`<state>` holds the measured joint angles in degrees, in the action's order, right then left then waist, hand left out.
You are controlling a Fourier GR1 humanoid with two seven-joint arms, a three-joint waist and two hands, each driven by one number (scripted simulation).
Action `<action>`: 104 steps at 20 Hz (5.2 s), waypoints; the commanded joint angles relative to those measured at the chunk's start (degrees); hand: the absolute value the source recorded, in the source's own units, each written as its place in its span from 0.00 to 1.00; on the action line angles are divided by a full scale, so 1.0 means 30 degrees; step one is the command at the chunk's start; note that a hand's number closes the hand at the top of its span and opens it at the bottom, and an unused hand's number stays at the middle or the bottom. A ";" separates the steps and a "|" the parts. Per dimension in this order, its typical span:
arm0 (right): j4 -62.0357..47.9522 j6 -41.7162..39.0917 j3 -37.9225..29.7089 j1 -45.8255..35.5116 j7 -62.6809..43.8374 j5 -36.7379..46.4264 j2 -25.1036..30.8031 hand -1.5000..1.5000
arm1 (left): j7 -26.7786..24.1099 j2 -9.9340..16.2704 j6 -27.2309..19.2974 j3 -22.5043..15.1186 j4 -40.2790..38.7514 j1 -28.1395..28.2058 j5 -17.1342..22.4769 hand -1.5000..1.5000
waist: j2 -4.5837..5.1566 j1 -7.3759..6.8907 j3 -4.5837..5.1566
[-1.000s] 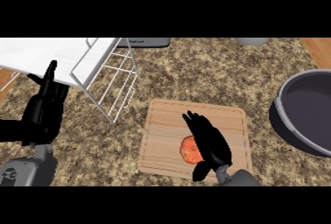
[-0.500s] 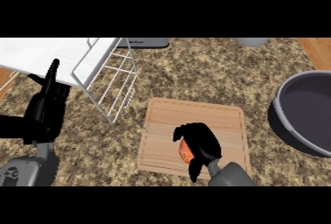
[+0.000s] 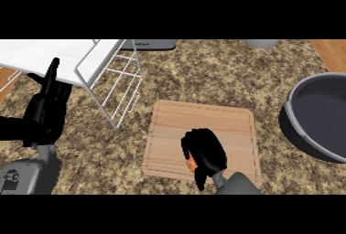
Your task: Pick the squash from the cutting board and place it in the pot
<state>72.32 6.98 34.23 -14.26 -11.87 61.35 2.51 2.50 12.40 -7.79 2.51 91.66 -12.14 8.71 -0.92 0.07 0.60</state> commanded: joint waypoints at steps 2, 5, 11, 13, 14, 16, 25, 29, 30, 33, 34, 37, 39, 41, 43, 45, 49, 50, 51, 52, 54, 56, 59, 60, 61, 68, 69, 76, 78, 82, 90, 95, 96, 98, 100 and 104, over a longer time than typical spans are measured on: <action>-0.2575 0.0350 -0.4036 -0.4016 -0.4470 0.0346 -0.0800 1.00 | 0.0487 0.0011 -0.0031 -0.0016 0.0229 -0.0594 0.0081 0.50 | 0.0476 -0.0473 -0.0200; -0.3785 0.0814 -0.7440 -0.5711 -0.7556 0.0403 -0.0427 1.00 | 0.0191 -0.0133 -0.0019 -0.0429 0.0736 -0.0153 -0.0171 0.50 | 0.0908 -0.0761 -0.0187; -0.6198 0.1971 -1.0844 -1.0533 -1.3312 0.2156 0.1073 1.00 | 0.0191 -0.0571 0.0056 -0.1112 0.1339 0.0097 -0.0192 0.50 | 0.1099 -0.1643 -0.0158; -0.7065 0.2217 -1.1322 -1.2100 -1.5439 0.3326 0.1622 1.00 | 0.0343 -0.0157 0.0096 -0.0686 0.0819 -0.0620 -0.0204 0.50 | 0.1103 -0.1500 -0.0130; -0.7689 0.2362 -1.1376 -1.2485 -1.6472 0.4233 0.2182 1.00 | 0.0296 -0.0356 0.0025 -0.0919 0.1000 -0.0546 -0.0285 0.50 | 0.1121 -0.1634 -0.0116; -0.8682 0.2292 -1.1630 -1.3932 -1.8423 0.5506 0.2819 1.00 | 0.0047 -0.0545 0.0239 -0.1096 0.0821 -0.0261 -0.0158 0.50 | 0.1055 -0.1724 -0.0098; -1.0891 0.3523 -1.1748 -1.6226 -2.3191 1.1564 0.3860 1.00 | 0.0609 -0.0541 -0.0240 -0.0838 0.0713 -0.0952 -0.0336 0.50 | 0.0790 -0.1039 -0.0164; -1.0376 0.2711 -1.2286 -1.6233 -2.4236 1.2997 0.3842 1.00 | 0.0987 -0.0189 -0.0407 -0.0436 0.1058 -0.0064 -0.0372 0.50 | 0.0420 -0.0494 -0.0182; -1.0670 0.2187 -1.3088 -1.6880 -2.3525 1.2573 0.4413 1.00 | 0.0586 0.0110 -0.0054 0.0362 -0.0197 -0.1033 0.0139 0.50 | 0.0580 -0.0277 -0.0166; -1.0192 0.2183 -1.3958 -1.5016 -2.3339 1.2641 0.4358 1.00 | 0.0072 -0.0207 -0.0468 -0.0174 0.0968 0.0656 -0.0546 0.50 | 0.0333 -0.0054 -0.0195; -0.9759 0.1779 -1.4261 -1.5593 -2.3252 1.2624 0.4353 1.00 | -0.0557 -0.0703 -0.0545 -0.0421 -0.0005 0.0211 -0.0696 0.50 | 0.0358 0.0200 -0.0179; -0.9331 0.2078 -1.5246 -1.4250 -2.2348 1.2643 0.5078 1.00 | 0.0353 0.0388 0.0405 0.0625 0.0133 0.0142 0.0397 0.50 | 0.0353 0.0207 -0.0192; -0.6881 0.2236 -1.5256 -1.2032 -2.1726 1.2426 0.4517 1.00 | 0.0209 -0.0354 -0.0282 0.0123 0.0627 0.0974 -0.0055 0.50 | 0.0064 0.0797 -0.0195; -0.6414 0.2778 -1.5671 -1.1469 -2.1563 1.2765 0.4670 1.00 | 0.1352 0.0128 -0.0654 0.0422 0.0770 -0.0446 -0.0239 0.50 | 0.0211 0.0557 -0.0208; -0.4249 0.2873 -1.6155 -0.9453 -2.0839 1.2356 0.4611 1.00 | 0.0381 0.0271 -0.0312 0.0710 0.0884 0.0824 -0.0162 0.50 | 0.0075 0.0841 -0.0195; -0.2835 0.2947 -1.6771 -0.8117 -1.9438 1.1768 0.5196 1.00 | 0.0121 -0.0091 0.0072 0.0180 0.1089 0.1372 -0.0112 0.50 | 0.0163 0.0545 -0.0196; -0.1656 0.3898 -1.8049 -0.5682 -1.7488 1.0498 0.5632 1.00 | 0.1179 0.0446 0.0120 0.0913 0.0588 -0.0236 0.0264 0.50 | 0.0279 0.0354 -0.0205; -0.0022 0.3097 -1.7862 -0.4680 -1.7715 1.0512 0.5078 1.00 | 0.0230 -0.0112 -0.0041 0.0393 0.0950 0.0741 -0.0209 0.50 | 0.0227 0.0365 -0.0196; -0.0299 0.3219 -1.7889 -0.4670 -1.7724 1.0659 0.4976 1.00 | -0.0199 -0.0209 0.0133 0.0891 -0.0414 0.0049 0.0173 0.50 | 0.0289 0.0264 -0.0192; 0.0922 0.3134 -1.8081 -0.3656 -1.6926 1.0195 0.5199 1.00 | 0.0735 -0.0351 -0.0344 0.0402 -0.0113 -0.0648 -0.0271 0.50 | 0.0257 0.0420 -0.0196; 0.0146 0.3853 -1.8815 -0.3436 -1.6361 0.9641 0.5527 1.00 | 0.0801 0.0530 0.0548 0.1051 -0.0120 -0.0660 0.0159 0.50 | 0.0293 0.0228 -0.0200; -0.0092 0.3373 -1.9697 -0.3801 -1.5531 0.8708 0.6600 1.00 | -0.0100 0.0210 0.0628 0.0875 0.0226 0.0286 -0.0068 0.50 | 0.0292 0.0087 -0.0198; -0.1662 0.4307 -2.0342 -0.2991 -1.5228 0.7911 0.6142 1.00 | -0.0165 0.0080 0.0766 0.0966 -0.0154 -0.0037 0.0066 0.50 | 0.0326 0.0026 -0.0204; -0.1080 0.3989 -2.0598 -0.1857 -1.4673 0.7243 0.5878 1.00 | 0.1013 0.0334 0.0215 0.1185 -0.0075 -0.1206 -0.0001 0.50 | 0.0308 0.0239 -0.0209; -0.2883 0.4749 -2.0915 -0.3333 -1.4848 0.6518 0.5422 1.00 | 0.0805 -0.0423 -0.0057 0.0361 0.0106 -0.0889 -0.0390 0.50 | 0.0369 0.0012 -0.0222; -0.5028 0.7059 -2.2775 -0.2879 -0.9448 0.0530 0.5652 0.00 | 0.0920 0.0125 0.0685 0.0982 0.0602 -0.0391 0.0151 0.50 | 0.0345 -0.0043 -0.0227; -0.4665 0.7375 -2.2280 -0.2944 -0.9533 0.0686 0.5106 0.00 | 0.0350 0.0235 0.0834 0.1126 0.0173 -0.0379 -0.0012 0.50 | 0.0337 -0.0026 -0.0214; -0.4541 1.0964 -2.2322 -0.4657 -0.6939 -0.0804 0.5541 0.00 | -0.0059 -0.0548 0.0490 0.0660 -0.0008 0.0043 -0.0415 0.50 | 0.0348 -0.0042 -0.0211; -0.4237 1.1945 -2.3051 -0.4527 -0.6303 -0.2018 0.5775 0.00 | -0.0341 -0.0037 0.1083 0.1416 -0.0935 -0.0382 0.0152 0.50 | 0.0364 0.0076 -0.0210; -0.1771 1.3237 -2.3637 -0.3863 -0.7074 -0.3226 0.4862 0.00 | -0.0295 -0.0592 0.0406 0.0753 -0.0575 -0.0063 -0.0691 0.50 | 0.0279 0.0291 -0.0198; 0.3198 1.4706 -2.4177 0.0812 -0.4108 -0.7010 0.4070 0.00 | -0.0540 -0.0286 0.0795 0.1324 -0.1131 -0.0437 -0.0529 0.50 | 0.0297 0.0282 -0.0202; 0.7522 1.5217 -2.3828 0.4807 -0.1794 -1.0028 0.1539 0.00 | 0.0224 -0.0562 0.0466 0.1016 -0.0021 -0.0420 -0.0665 0.50 | 0.0257 0.0374 -0.0212; 0.7803 1.4773 -2.4540 0.5380 -0.1585 -1.1345 0.2192 0.00 | -0.0202 -0.0753 0.0595 0.0789 0.0458 0.0689 -0.0817 0.50 | 0.0253 0.0274 -0.0210; 0.9507 1.3657 -2.4879 0.6709 -0.2008 -1.1584 0.2335 0.00 | 0.1003 -0.1073 -0.0113 0.0476 0.0978 -0.0320 -0.1042 0.50 | 0.0235 0.0378 -0.0204; 1.0183 1.4145 -2.5409 0.8258 -0.0033 -1.3441 0.1609 0.00 | 0.0792 -0.0379 0.0490 0.1148 0.0204 -0.0329 -0.0748 0.50 | 0.0233 0.0490 -0.0214; 1.1137 1.3286 -2.6469 0.9827 0.1037 -1.5669 0.1099 0.00 | 0.0093 -0.0819 0.0860 0.1126 0.0241 0.0384 -0.0459 0.50 | 0.0269 0.0237 -0.0205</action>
<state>102.82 47.82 -42.59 10.09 -13.48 21.06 7.61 4.13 10.30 -6.07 5.38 94.40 -8.11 6.56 -0.49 0.70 0.00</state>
